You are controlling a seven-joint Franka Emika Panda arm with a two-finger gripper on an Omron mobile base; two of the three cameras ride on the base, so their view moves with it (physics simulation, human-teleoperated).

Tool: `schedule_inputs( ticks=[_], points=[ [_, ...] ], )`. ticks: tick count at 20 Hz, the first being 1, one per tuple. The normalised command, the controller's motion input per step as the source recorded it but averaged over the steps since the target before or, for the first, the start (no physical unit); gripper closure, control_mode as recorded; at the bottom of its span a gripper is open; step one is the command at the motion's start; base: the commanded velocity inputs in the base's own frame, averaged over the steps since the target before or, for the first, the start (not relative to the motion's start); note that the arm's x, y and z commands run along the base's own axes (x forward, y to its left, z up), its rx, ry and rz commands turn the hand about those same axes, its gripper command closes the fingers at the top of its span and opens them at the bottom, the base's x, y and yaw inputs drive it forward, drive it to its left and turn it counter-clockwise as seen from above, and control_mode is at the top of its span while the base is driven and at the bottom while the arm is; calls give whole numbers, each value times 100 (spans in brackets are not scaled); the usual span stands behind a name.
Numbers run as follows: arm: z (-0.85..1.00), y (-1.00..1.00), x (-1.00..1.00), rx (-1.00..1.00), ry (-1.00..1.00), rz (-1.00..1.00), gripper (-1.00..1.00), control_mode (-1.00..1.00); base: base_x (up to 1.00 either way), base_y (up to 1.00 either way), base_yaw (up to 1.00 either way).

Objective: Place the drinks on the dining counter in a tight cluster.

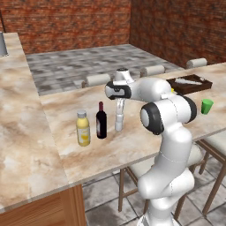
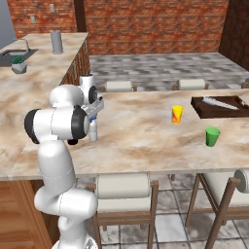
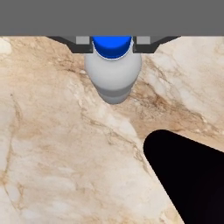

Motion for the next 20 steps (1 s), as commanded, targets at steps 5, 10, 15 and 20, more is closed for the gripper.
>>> schedule_inputs(
  ticks=[5, 10, 15, 20],
  points=[
    [0, 0, 0, 0, 0, 0, -100, -100, 0, 0, 0],
    [0, 0, 0, 0, 0, 0, -100, -100, 0, 0, 0],
    [0, 0, 0, 0, 0, 0, -100, -100, 0, 0, 0],
    [0, 0, 0, 0, 0, 0, -100, -100, 0, 0, 0]
  ],
)
